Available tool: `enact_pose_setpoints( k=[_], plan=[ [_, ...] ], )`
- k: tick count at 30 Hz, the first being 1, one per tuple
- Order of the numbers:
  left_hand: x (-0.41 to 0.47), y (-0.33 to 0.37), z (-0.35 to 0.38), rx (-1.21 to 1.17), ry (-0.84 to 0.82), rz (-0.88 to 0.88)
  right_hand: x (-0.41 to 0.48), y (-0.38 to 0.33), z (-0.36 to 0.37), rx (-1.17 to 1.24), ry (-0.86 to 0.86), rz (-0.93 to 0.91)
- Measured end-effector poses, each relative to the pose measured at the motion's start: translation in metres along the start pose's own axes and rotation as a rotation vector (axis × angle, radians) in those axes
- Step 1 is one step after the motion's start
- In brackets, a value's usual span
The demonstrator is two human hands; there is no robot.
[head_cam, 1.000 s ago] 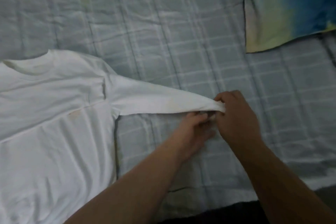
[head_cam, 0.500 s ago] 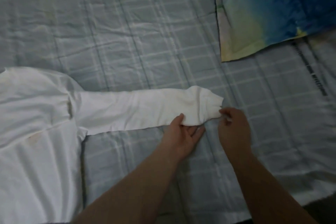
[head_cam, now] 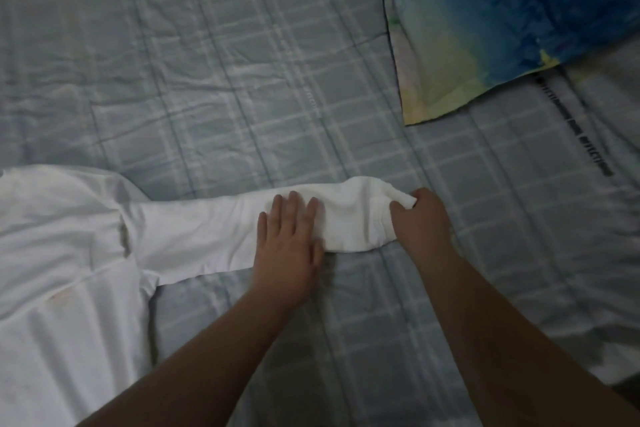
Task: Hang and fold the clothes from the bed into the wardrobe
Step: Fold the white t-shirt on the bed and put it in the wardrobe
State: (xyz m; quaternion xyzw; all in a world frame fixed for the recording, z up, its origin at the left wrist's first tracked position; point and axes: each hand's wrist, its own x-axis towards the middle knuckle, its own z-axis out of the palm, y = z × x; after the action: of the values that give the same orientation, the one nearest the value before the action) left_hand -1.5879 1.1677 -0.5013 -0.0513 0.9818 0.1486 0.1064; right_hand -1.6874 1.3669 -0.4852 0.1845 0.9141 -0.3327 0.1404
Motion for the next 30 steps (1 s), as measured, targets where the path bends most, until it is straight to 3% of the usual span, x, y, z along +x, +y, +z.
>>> enact_pose_setpoints(
  k=[5,8,13,16,22,24,30],
  plan=[
    [0.009,0.016,0.020,0.123,-0.061,0.114,-0.015,0.005,-0.027,0.178,0.165,-0.078],
    [0.012,0.030,0.023,0.138,-0.089,0.113,-0.013,0.021,-0.039,0.108,0.215,-0.134],
    [0.012,0.038,0.026,0.141,-0.142,0.131,-0.013,0.052,-0.028,0.042,0.192,-0.045],
    [0.002,0.037,0.019,0.083,-0.104,0.143,-0.025,0.052,-0.029,0.114,0.261,-0.028],
    [-0.021,0.032,-0.010,-0.065,0.192,0.104,-0.056,0.074,-0.035,0.179,0.312,0.029],
    [-0.027,0.030,-0.009,-0.041,0.222,0.065,-0.062,0.079,-0.037,0.214,0.325,0.050],
    [-0.038,0.025,0.023,0.082,-0.098,0.052,-0.075,0.091,-0.025,-0.022,0.176,0.109]
  ],
)
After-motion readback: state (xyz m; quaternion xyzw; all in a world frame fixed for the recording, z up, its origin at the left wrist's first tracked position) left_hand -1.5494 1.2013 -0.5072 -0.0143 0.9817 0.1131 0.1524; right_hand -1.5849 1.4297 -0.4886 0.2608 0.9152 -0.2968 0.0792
